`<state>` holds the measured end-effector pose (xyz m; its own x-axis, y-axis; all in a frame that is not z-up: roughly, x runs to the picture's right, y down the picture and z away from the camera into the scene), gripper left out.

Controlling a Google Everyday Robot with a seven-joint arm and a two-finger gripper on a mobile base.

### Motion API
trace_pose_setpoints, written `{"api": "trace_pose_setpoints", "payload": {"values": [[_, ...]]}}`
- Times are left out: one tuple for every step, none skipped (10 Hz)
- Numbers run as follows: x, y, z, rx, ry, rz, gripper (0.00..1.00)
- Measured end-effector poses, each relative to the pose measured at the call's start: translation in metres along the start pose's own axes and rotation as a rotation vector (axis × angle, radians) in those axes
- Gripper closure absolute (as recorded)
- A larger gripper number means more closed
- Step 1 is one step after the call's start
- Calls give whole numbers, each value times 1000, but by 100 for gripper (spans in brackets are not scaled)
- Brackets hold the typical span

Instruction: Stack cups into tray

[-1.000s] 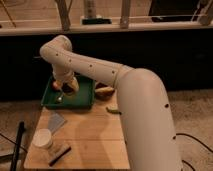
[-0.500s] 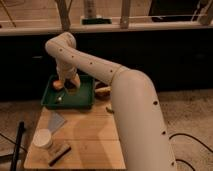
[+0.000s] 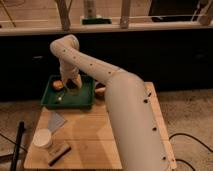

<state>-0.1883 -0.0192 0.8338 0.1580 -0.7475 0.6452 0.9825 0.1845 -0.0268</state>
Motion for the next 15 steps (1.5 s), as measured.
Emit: {"api": "trace_pose_setpoints", "payload": {"values": [[4, 1, 6, 1, -6, 7, 100], [6, 3, 9, 0, -9, 13, 100], [9, 5, 14, 2, -14, 21, 100], [13, 7, 20, 4, -23, 31, 100], [15, 10, 25, 3, -33, 37, 100], [16, 11, 30, 6, -43, 42, 100], [17, 12, 35, 8, -52, 47, 100], [20, 14, 42, 9, -63, 55, 100], [22, 14, 46, 14, -73, 61, 98], [22, 15, 49, 17, -82, 66, 93], [24, 17, 56, 22, -97, 75, 80], [25, 18, 60, 24, -106, 80, 70], [25, 19, 61, 26, -111, 83, 62], [25, 21, 62, 26, -116, 85, 52], [23, 21, 63, 24, -120, 86, 40]]}}
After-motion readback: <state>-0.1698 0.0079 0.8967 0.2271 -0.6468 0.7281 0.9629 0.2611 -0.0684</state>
